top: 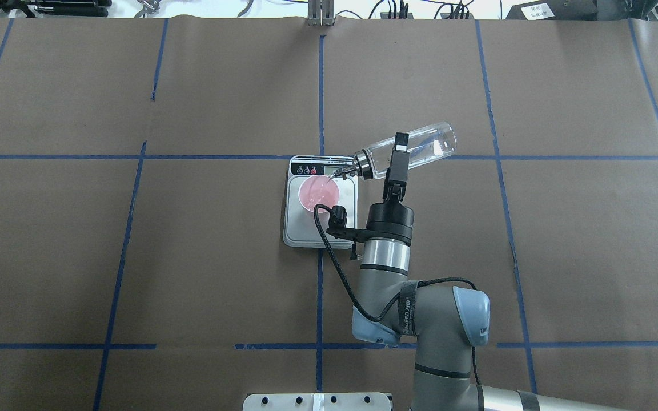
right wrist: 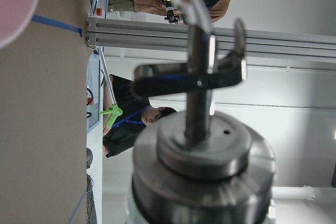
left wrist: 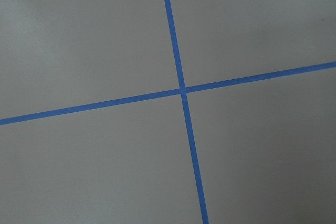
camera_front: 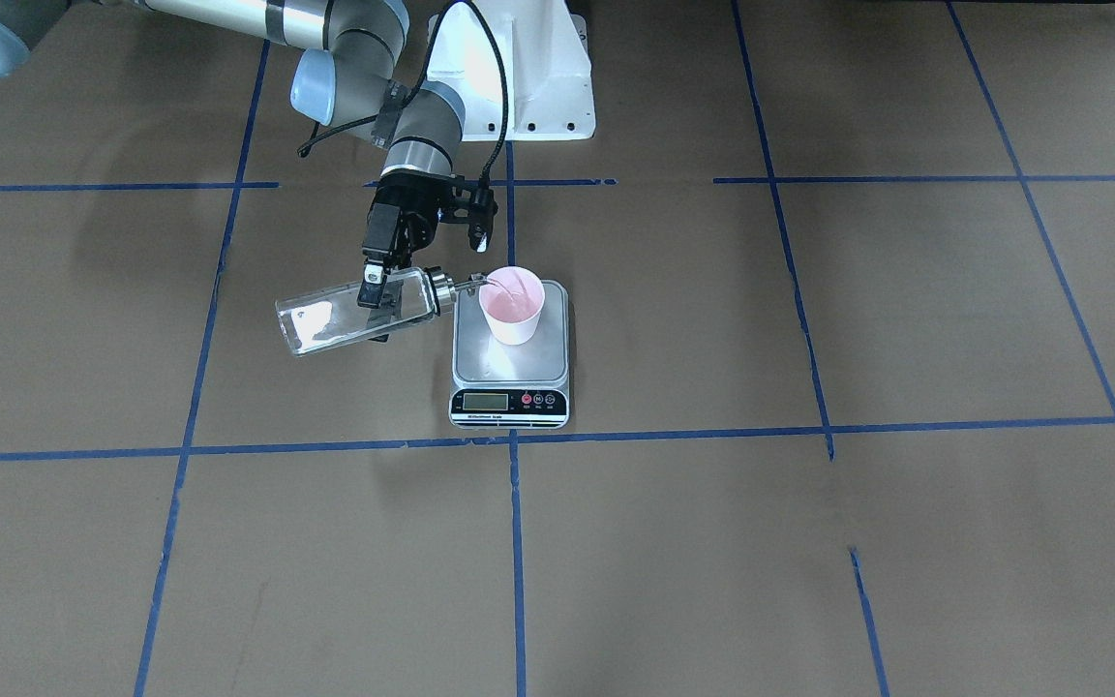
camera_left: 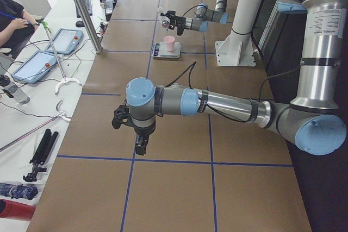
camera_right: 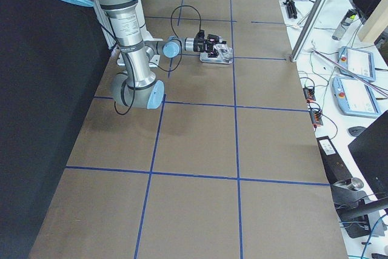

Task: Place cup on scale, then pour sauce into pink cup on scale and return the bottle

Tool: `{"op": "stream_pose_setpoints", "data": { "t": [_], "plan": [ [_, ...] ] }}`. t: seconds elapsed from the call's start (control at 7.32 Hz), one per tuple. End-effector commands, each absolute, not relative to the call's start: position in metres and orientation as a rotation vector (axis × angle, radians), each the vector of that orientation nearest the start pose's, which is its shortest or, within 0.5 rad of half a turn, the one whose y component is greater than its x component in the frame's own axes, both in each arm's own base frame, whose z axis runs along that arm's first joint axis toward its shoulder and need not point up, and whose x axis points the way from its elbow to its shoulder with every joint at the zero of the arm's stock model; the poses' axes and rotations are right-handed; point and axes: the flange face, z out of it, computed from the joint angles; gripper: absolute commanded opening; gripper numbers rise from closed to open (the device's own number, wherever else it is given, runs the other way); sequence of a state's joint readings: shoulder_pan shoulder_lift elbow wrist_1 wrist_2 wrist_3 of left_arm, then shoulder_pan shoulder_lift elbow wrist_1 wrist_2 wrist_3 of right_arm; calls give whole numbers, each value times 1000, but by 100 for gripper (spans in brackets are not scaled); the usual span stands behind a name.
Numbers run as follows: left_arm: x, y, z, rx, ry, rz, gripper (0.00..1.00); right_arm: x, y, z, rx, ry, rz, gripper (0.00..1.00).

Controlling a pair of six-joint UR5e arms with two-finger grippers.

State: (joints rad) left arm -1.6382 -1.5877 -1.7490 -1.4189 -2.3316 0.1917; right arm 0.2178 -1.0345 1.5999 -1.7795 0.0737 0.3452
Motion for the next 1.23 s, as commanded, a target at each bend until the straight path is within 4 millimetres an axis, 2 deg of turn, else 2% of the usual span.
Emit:
{"op": "stream_pose_setpoints", "data": {
  "t": [0.0,0.68,1.09],
  "plan": [
    [-98,-489,578,142,749,136,100,-579,-366,289,1317,771,-542,0],
    [-98,-489,576,146,749,137,100,-577,-366,287,1333,731,-501,0],
    [-98,-489,575,148,749,138,100,-579,-344,286,1407,544,-373,0]
  ]
}}
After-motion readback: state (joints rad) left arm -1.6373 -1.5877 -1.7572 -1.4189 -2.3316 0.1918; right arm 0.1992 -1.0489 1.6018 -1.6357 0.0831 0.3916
